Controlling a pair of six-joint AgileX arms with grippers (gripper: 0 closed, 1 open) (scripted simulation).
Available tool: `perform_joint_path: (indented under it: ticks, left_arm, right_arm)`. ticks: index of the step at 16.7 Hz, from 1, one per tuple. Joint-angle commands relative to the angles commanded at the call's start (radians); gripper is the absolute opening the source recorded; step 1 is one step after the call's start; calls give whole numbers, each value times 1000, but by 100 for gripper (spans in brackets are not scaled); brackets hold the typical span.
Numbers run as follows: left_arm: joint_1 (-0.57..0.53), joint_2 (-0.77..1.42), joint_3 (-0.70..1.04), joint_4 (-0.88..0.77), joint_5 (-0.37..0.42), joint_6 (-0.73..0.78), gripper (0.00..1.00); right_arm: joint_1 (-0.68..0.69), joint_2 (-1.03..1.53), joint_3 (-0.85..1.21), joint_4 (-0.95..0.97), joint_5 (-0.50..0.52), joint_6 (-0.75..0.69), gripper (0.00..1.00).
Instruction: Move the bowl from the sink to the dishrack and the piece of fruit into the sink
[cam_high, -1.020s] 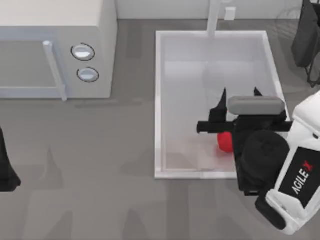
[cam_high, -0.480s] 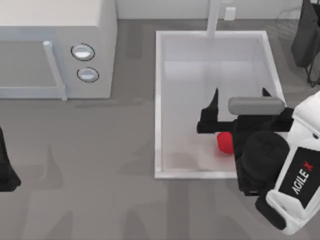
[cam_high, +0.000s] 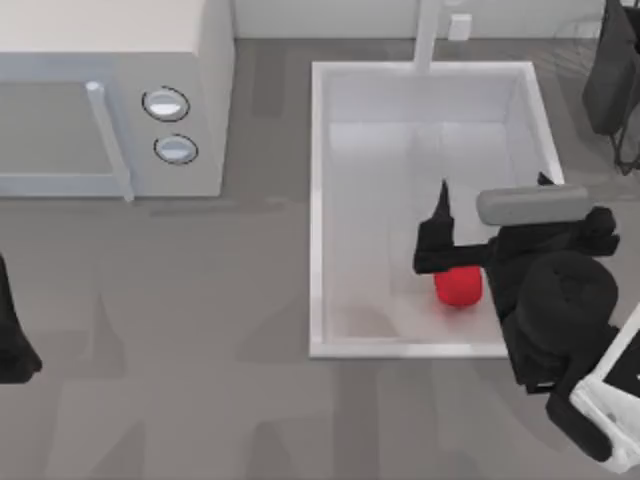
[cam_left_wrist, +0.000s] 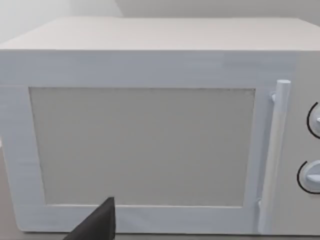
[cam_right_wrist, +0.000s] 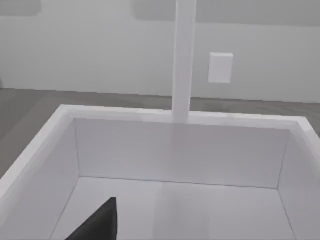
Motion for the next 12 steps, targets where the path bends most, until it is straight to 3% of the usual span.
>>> perform_joint_path:
  ticks: [5,12]
  left_arm:
    - [0,0,0,0,0,0,100]
    - [0,0,0,0,0,0,100]
  right_arm:
    - [-115,-410,-200,-295,-223,18,100]
    - [-344,-1281,-459,-865,-485,14,100]
